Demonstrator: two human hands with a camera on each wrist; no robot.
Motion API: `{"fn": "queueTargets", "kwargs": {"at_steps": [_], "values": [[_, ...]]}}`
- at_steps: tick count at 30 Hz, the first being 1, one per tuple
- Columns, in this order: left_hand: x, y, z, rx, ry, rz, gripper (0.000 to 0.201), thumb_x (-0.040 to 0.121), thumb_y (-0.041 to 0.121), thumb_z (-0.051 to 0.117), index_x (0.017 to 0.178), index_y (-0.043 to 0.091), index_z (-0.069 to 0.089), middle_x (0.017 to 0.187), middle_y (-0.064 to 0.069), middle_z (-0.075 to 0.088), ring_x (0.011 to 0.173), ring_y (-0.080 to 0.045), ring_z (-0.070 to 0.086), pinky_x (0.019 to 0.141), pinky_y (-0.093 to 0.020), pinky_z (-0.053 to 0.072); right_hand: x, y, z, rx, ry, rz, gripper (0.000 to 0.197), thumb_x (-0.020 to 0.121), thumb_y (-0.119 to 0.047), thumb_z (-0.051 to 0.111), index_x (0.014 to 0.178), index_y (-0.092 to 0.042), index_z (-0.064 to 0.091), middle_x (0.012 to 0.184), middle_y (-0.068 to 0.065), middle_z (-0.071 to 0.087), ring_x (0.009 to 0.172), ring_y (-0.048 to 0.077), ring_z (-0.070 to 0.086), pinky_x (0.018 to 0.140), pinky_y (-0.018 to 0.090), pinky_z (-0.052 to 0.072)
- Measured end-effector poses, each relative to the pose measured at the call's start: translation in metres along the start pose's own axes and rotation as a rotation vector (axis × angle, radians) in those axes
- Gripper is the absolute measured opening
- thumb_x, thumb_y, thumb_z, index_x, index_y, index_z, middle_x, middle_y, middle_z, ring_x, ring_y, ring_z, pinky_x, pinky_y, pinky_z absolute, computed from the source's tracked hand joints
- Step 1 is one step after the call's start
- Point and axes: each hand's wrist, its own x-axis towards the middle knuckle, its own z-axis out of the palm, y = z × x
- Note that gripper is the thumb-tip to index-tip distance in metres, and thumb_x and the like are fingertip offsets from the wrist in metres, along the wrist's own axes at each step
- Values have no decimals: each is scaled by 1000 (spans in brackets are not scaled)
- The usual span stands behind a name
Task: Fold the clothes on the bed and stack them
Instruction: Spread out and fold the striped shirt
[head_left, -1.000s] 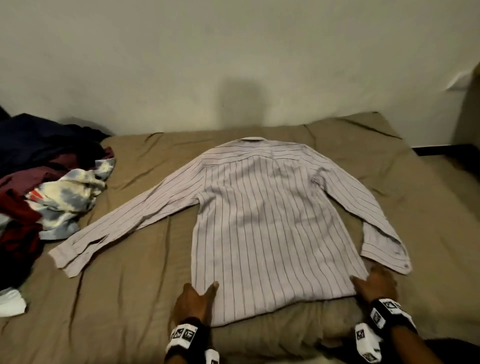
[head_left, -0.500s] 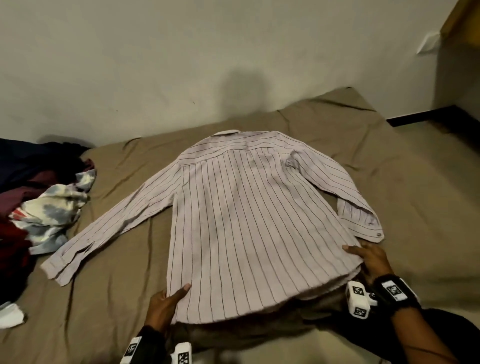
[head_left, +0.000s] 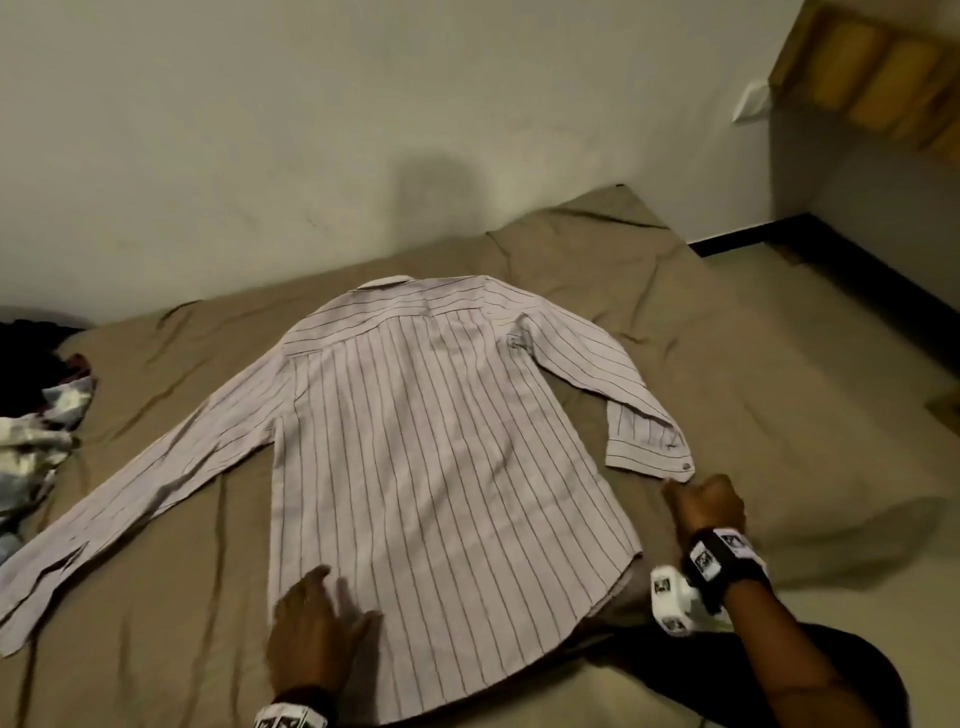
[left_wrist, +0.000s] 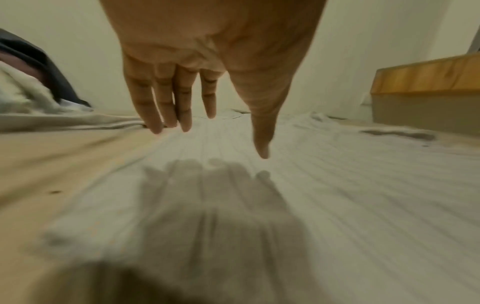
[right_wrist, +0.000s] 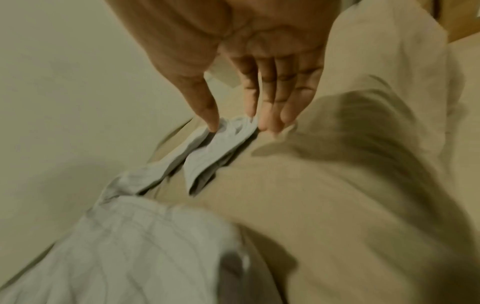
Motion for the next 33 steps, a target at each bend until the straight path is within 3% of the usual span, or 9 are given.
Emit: {"fn": "queueTargets", "kwargs": {"at_steps": [2, 4, 6, 8, 13, 17, 25, 30, 33], "values": [[5, 41, 11, 24, -76, 164, 114, 65, 69, 83, 154, 21, 32, 151, -5, 45, 136, -27, 45, 107, -43, 48, 29, -8, -7, 88, 21, 62, 81, 62, -55, 88, 114, -1, 56, 118, 26, 63, 104, 44, 63, 89, 48, 55], [11, 82, 28, 166, -169, 269, 126, 65, 69, 82, 161, 27, 12, 160, -6, 29, 144, -29, 35, 111, -46, 45, 55, -14, -6, 140, -50, 72, 89, 48, -68, 89, 104, -3, 65, 105, 21, 68, 94, 39, 67, 83, 47, 58], [17, 113, 43, 341, -277, 334, 134, 66, 55, 87, 159, 37, -7, 161, -13, 11, 148, -38, 21, 109, -56, 45, 70, -22, 2, 104, -111, 27, 85, 36, -76, 87, 82, -7, 70, 81, 11, 70, 76, 32, 69, 72, 43, 59], [24, 125, 53, 427, -370, 334, 131, 72, 39, 86, 155, 45, -15, 162, -20, 0, 148, -45, 15, 107, -60, 45, 69, -37, 13, 48, -144, -57, 78, 40, -66, 92, 88, -8, 73, 87, 6, 72, 81, 28, 69, 78, 39, 59], [32, 128, 57, 487, -436, 333, 132, 74, 36, 87, 155, 50, -16, 163, -22, -2, 148, -43, 18, 106, -51, 49, 67, -68, 8, -27, -238, -130, 21, 66, -10, 86, 82, -6, 73, 78, 8, 66, 79, 29, 67, 72, 36, 54], [30, 133, 53, 443, -445, 336, 132, 72, 44, 87, 155, 51, -14, 163, -18, -4, 150, -39, 15, 110, -49, 47, 102, -88, -56, -138, -107, -300, 8, 73, -6, 76, 77, -8, 69, 74, 10, 67, 79, 33, 69, 65, 34, 49], [23, 152, 53, 471, -394, 292, 118, 83, 44, 78, 155, 50, -16, 164, -21, -4, 150, -41, 15, 110, -45, 46, 139, -154, -154, -779, 320, -821, 24, 75, -8, 72, 98, -16, 67, 90, 16, 72, 84, 40, 69, 71, 38, 49], [27, 154, 59, 480, -394, 255, 112, 87, 42, 73, 153, 53, -17, 166, -22, -7, 153, -42, 10, 112, -50, 41, 179, -89, -123, -1151, 58, -609, 33, 84, -30, 63, 117, -28, 62, 110, 2, 71, 104, 24, 68, 92, 35, 49], [29, 152, 62, 489, -408, 248, 108, 90, 42, 70, 152, 54, -18, 166, -22, -10, 153, -43, 8, 113, -50, 41, 181, -51, -98, -1075, -70, -495, 56, 80, -24, 65, 134, -30, 49, 120, 7, 66, 106, 29, 67, 83, 35, 52]]}}
